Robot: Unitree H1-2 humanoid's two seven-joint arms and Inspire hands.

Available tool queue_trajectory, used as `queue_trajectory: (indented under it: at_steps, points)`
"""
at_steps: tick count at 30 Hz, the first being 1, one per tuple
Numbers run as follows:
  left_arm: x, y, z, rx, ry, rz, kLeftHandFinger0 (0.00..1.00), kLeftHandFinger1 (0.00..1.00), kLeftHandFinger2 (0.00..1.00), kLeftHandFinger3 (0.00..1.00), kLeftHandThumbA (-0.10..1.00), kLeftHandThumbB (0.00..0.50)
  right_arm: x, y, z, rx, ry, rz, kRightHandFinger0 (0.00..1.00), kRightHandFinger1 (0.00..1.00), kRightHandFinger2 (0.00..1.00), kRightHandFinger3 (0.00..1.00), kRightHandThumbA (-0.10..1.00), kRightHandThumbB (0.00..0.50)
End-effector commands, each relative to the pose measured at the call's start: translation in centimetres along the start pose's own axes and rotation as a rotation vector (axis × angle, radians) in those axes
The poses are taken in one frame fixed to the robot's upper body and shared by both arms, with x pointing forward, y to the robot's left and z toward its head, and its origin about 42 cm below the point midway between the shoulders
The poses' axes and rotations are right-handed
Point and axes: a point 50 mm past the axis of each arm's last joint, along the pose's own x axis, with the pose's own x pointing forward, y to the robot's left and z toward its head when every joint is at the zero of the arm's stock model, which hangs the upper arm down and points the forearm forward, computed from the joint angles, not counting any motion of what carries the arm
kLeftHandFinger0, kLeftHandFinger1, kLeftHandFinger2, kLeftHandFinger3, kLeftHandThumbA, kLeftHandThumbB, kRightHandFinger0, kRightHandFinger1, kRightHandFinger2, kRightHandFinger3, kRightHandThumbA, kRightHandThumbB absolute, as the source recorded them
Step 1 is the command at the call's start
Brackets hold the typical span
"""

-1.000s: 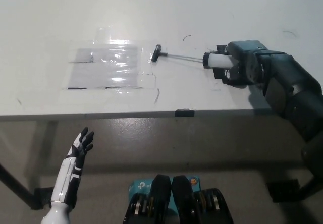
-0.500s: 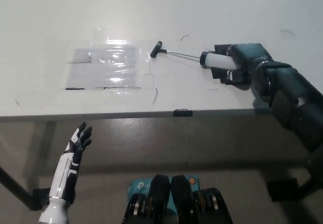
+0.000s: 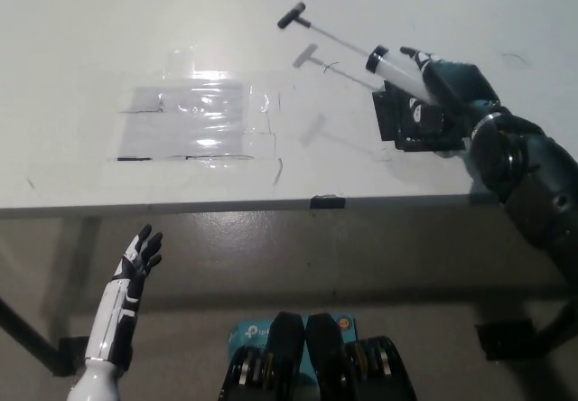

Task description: The robot uses right hand to pick up a small white air pumper and uses its left hand to compress it, and then puts it on the desk

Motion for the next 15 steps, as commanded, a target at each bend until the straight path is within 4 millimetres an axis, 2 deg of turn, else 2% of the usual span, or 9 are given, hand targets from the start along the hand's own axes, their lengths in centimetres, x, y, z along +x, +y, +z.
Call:
queue_trajectory:
  at_steps: [1,5,7,9,11,13,15]
  points:
    - [0.4,0.7,1.4,0.008,-0.082,0.012,1.00,1.00,1.00,1.00,1.00,0.006,-0.2,-4.5,0.8,0.011,-0.118,-0.094,0.11,0.63,0.92,1.00,-0.10,0.136]
    - [0.3,0.7,1.7,-0.004,-0.079,0.025,1.00,1.00,1.00,1.00,1.00,0.008,-2.3,-4.5,1.4,-0.013,-0.181,-0.083,0.10,0.62,0.92,1.00,-0.10,0.124]
    - [0.5,0.8,2.1,-0.020,-0.081,0.036,1.00,1.00,1.00,1.00,1.00,0.024,-3.6,-4.7,2.1,-0.051,-0.214,-0.071,0.10,0.62,0.93,1.00,-0.10,0.124]
    - [0.7,0.8,2.5,-0.020,-0.090,0.041,1.00,1.00,1.00,1.00,1.00,0.015,-4.3,-4.8,2.5,-0.064,-0.237,-0.071,0.10,0.62,0.92,1.00,-0.10,0.137]
    - [1.1,1.0,3.5,-0.027,-0.117,0.054,1.00,1.00,1.00,1.00,1.00,0.038,-5.8,-5.0,3.6,-0.082,-0.281,-0.057,0.10,0.61,0.90,1.00,-0.10,0.150]
    - [1.5,1.2,4.4,-0.026,-0.151,0.062,1.00,1.00,1.00,1.00,1.00,0.041,-7.2,-5.2,4.6,-0.097,-0.320,-0.050,0.10,0.57,0.87,0.98,-0.10,0.161]
    - [2.0,1.3,5.4,-0.056,-0.156,0.068,1.00,1.00,1.00,1.00,1.00,0.093,-8.7,-5.6,5.6,-0.121,-0.360,-0.049,0.07,0.53,0.85,0.95,-0.10,0.173]
